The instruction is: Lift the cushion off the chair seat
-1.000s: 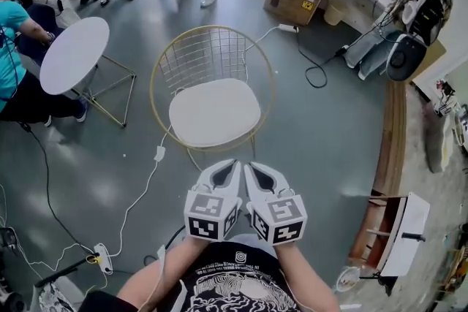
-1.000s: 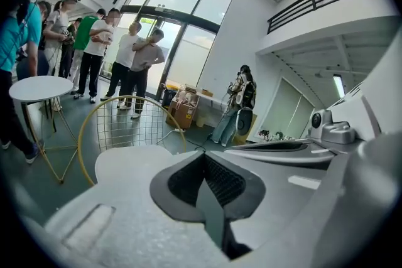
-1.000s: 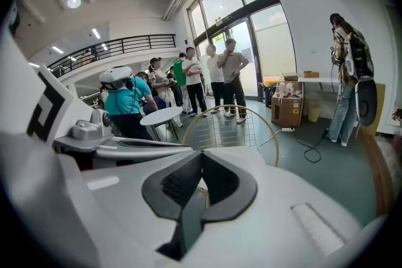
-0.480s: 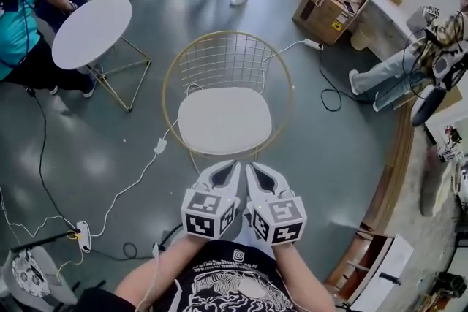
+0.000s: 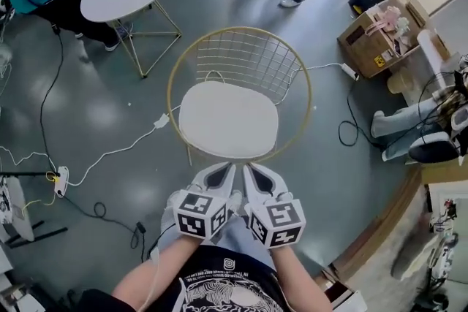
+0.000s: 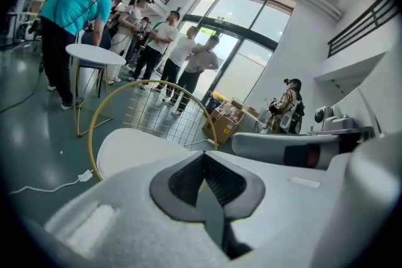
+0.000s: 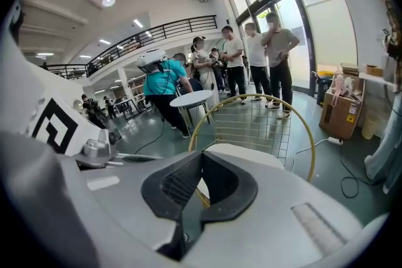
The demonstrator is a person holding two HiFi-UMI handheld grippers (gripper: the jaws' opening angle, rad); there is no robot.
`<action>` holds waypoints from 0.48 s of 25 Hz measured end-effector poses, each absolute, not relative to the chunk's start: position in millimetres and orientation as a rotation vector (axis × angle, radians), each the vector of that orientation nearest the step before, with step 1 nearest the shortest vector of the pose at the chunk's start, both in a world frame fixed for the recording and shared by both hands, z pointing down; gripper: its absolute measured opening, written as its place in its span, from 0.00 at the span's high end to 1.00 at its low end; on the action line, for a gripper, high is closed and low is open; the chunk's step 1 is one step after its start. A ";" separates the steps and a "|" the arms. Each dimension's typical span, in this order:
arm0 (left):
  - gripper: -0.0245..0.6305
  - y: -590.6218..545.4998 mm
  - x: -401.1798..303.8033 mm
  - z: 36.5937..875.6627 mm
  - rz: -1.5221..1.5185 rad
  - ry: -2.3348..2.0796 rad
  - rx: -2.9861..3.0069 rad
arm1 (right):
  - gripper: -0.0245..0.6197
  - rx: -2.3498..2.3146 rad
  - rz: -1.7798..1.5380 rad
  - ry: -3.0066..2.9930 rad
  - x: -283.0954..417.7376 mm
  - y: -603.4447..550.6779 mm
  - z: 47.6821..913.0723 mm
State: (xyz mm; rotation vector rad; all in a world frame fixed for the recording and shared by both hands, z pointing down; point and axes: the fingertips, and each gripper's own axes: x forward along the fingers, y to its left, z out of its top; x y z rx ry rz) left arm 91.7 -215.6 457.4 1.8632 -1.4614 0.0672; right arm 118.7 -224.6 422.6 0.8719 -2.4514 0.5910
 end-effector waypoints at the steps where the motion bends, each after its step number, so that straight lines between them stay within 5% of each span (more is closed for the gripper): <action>1: 0.97 -218.7 91.8 464.3 0.040 -1.474 1.833 | 0.96 0.839 0.586 -2.456 119.5 -229.2 427.3; 12: 0.96 -234.5 84.7 549.4 -0.270 -1.455 1.651 | 0.96 0.594 0.544 -2.487 109.8 -245.9 490.6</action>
